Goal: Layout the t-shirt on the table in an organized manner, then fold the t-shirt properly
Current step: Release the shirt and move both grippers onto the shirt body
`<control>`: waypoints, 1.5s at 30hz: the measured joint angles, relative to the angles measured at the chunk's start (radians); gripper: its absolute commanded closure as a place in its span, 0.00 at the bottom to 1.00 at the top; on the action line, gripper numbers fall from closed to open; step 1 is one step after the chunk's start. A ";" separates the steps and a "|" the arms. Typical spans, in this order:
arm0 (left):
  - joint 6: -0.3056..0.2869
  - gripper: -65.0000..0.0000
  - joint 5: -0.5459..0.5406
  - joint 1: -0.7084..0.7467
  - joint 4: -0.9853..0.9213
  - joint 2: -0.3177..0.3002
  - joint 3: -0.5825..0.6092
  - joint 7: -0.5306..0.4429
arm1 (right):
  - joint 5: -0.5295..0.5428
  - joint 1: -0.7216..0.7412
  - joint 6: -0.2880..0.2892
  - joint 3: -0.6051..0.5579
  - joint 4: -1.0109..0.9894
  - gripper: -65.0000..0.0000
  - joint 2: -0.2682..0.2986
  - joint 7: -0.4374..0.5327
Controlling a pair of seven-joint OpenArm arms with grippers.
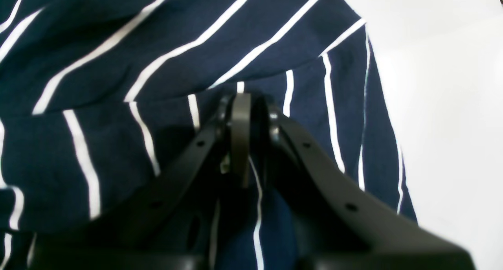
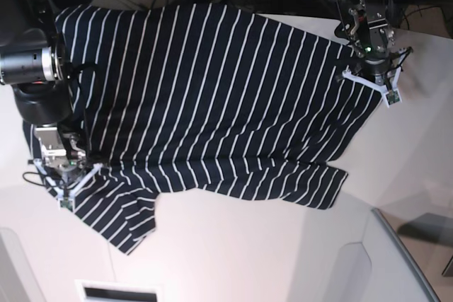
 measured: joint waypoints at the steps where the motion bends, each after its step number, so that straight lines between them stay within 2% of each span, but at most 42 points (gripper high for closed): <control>1: 0.001 1.00 0.001 0.003 -0.005 -0.009 -0.005 0.004 | 0.000 0.000 0.000 0.000 0.000 0.92 0.000 -0.002; 3: -0.008 1.00 -0.006 0.011 -0.011 -0.031 -0.004 0.006 | 0.000 0.000 0.000 0.000 0.000 0.93 0.000 -0.002; 7: -0.006 1.00 -0.003 0.061 -0.040 -0.068 -0.002 -0.079 | 0.000 0.001 0.000 0.000 0.009 0.93 0.000 -0.014; 14: 0.009 1.00 -0.002 0.135 -0.048 -0.097 -0.005 -0.105 | 0.001 0.001 0.004 0.000 0.078 0.93 -0.009 -0.018; 21: 0.008 1.00 -0.005 0.209 0.011 -0.096 -0.006 -0.078 | 0.001 0.023 0.003 0.000 0.082 0.93 -0.006 -0.019; 24: -0.003 1.00 -0.016 0.244 0.084 -0.088 -0.006 -0.025 | 0.001 0.040 0.004 0.000 0.082 0.93 -0.005 -0.027; 25: -0.002 1.00 -0.018 0.248 0.124 -0.084 -0.005 -0.011 | 0.001 0.046 0.004 0.000 0.087 0.93 -0.005 -0.053; 27: -0.005 1.00 -0.019 0.241 0.224 -0.082 -0.006 0.024 | 0.004 0.040 0.026 0.000 0.176 0.97 -0.005 -0.212; 29: -0.008 1.00 -0.019 0.202 0.309 -0.087 -0.004 0.087 | 0.000 -0.013 0.117 0.003 0.373 1.00 0.002 -0.384; 32: -0.004 1.00 -0.011 0.108 0.354 -0.092 0.003 0.179 | -0.004 -0.185 0.287 0.003 0.811 1.00 -0.001 -0.591; 34: -0.013 1.00 -0.021 0.047 0.341 -0.086 0.006 0.214 | -0.005 -0.339 0.327 -0.005 1.089 1.00 -0.024 -0.704; 36: 0.001 1.00 -0.010 -0.028 0.278 -0.090 0.031 0.235 | 0.008 -0.477 0.353 -0.012 1.288 1.00 -0.064 -0.794; 38: -0.002 1.00 -0.007 -0.096 0.198 -0.098 0.084 0.249 | 0.007 -0.571 0.352 -0.012 1.397 1.00 -0.102 -0.829; 40: -0.010 1.00 -0.010 -0.151 0.138 -0.094 0.135 0.240 | -0.002 -0.646 0.350 -0.012 1.426 1.00 -0.135 -0.824; 42: -0.003 1.00 -0.007 -0.193 0.070 -0.091 0.199 0.246 | -0.002 -0.698 0.347 -0.045 1.428 1.00 -0.135 -0.825; 45: -0.010 1.00 -0.018 -0.226 0.012 -0.088 0.267 0.246 | -0.014 -0.755 0.336 -0.170 1.429 1.00 -0.118 -0.796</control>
